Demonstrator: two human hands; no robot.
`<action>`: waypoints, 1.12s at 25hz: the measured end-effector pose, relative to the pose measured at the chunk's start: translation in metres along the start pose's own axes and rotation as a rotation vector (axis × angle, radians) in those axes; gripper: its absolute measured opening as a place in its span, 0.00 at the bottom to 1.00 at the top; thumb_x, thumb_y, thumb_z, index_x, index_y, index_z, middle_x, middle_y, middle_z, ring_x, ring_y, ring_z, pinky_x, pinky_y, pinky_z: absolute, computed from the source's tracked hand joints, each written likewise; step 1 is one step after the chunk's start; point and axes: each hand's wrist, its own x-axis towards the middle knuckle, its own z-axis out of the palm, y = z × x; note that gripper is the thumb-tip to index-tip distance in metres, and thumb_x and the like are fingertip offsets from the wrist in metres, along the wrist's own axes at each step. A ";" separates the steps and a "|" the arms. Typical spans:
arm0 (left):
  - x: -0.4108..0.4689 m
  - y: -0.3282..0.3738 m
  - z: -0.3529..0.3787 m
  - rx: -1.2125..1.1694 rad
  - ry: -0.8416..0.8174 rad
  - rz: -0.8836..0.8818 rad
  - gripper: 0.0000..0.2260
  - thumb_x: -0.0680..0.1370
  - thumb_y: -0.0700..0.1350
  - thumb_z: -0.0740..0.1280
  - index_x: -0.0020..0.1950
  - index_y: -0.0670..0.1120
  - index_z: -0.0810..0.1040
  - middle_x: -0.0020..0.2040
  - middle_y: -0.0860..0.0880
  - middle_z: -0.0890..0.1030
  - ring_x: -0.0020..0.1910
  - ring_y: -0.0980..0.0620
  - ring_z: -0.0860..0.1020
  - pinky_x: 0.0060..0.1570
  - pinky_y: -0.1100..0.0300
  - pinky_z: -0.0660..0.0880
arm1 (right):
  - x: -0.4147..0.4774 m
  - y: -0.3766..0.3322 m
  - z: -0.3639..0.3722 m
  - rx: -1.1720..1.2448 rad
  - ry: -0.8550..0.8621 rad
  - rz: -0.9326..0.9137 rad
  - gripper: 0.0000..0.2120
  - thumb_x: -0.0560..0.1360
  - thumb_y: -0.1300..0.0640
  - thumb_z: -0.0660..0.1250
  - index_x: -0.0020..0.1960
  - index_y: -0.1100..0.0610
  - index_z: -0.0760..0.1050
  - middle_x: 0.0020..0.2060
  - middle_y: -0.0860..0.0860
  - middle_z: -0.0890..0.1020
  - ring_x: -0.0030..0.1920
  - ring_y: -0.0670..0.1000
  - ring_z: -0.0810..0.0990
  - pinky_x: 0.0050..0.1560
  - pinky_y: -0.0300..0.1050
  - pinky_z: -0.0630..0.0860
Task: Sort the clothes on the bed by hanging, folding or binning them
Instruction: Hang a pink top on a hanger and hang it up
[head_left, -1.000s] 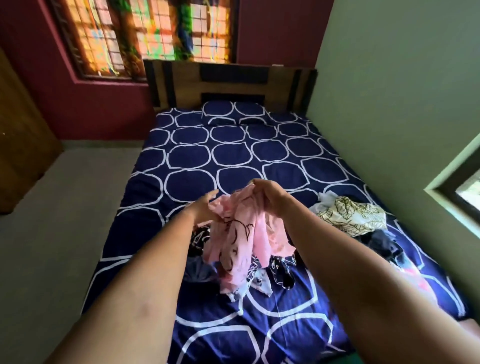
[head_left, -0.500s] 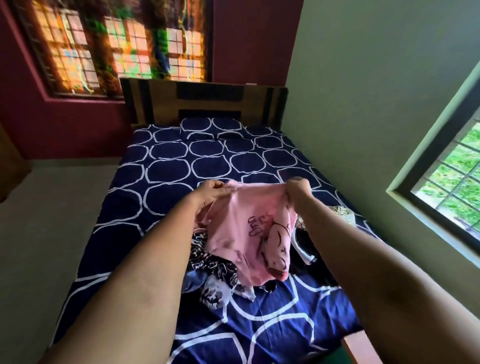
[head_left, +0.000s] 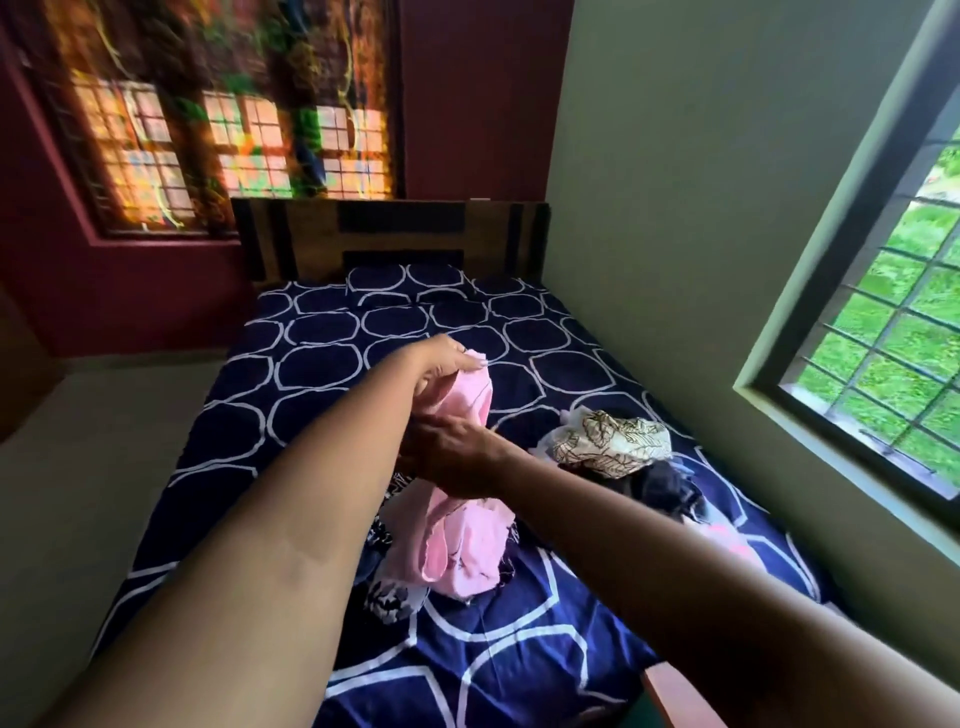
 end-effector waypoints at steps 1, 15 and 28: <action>-0.004 0.008 0.004 0.021 -0.016 -0.003 0.17 0.78 0.52 0.67 0.63 0.44 0.76 0.56 0.43 0.78 0.47 0.48 0.76 0.45 0.60 0.70 | -0.006 -0.002 -0.007 -0.022 -0.122 0.056 0.19 0.77 0.55 0.63 0.67 0.54 0.73 0.66 0.54 0.75 0.67 0.56 0.71 0.61 0.36 0.67; -0.082 0.041 0.044 0.030 0.046 -0.058 0.12 0.77 0.48 0.68 0.56 0.42 0.77 0.46 0.43 0.79 0.39 0.45 0.79 0.34 0.56 0.77 | -0.095 -0.002 -0.079 -0.771 -0.560 -0.375 0.18 0.81 0.58 0.56 0.70 0.54 0.68 0.73 0.53 0.65 0.76 0.58 0.54 0.76 0.56 0.47; -0.159 -0.058 0.108 -0.409 0.379 0.080 0.25 0.73 0.70 0.57 0.51 0.51 0.78 0.46 0.50 0.81 0.44 0.49 0.79 0.43 0.58 0.74 | -0.127 0.024 -0.104 0.833 0.023 0.854 0.11 0.78 0.57 0.63 0.55 0.62 0.79 0.43 0.52 0.79 0.45 0.50 0.77 0.40 0.37 0.74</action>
